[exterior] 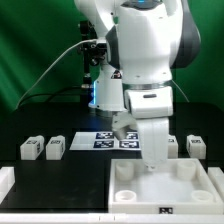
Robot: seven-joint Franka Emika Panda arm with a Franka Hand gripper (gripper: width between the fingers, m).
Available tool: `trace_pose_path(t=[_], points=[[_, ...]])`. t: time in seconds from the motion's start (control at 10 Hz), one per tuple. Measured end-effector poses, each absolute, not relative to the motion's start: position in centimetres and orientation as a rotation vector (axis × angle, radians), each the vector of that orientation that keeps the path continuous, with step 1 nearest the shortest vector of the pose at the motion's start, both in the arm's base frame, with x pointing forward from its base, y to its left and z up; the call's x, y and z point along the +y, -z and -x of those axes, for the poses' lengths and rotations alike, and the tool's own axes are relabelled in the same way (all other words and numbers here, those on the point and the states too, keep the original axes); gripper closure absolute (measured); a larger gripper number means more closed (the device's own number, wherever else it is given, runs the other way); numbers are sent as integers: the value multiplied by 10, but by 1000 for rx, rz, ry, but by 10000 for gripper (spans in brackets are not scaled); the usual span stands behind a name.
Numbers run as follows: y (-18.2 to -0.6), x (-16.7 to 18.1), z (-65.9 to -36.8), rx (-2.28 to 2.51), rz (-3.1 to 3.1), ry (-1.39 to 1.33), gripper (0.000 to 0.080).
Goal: Assemble one leg
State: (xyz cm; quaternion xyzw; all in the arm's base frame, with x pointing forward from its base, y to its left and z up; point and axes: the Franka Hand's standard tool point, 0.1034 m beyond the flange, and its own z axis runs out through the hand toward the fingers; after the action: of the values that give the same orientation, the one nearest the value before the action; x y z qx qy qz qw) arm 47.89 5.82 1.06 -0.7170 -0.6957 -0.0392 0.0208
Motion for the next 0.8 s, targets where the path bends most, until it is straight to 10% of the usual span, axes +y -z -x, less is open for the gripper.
trace_pose_path(t=[0.8], points=[[-11, 63, -496, -2154, 2239, 132, 741]])
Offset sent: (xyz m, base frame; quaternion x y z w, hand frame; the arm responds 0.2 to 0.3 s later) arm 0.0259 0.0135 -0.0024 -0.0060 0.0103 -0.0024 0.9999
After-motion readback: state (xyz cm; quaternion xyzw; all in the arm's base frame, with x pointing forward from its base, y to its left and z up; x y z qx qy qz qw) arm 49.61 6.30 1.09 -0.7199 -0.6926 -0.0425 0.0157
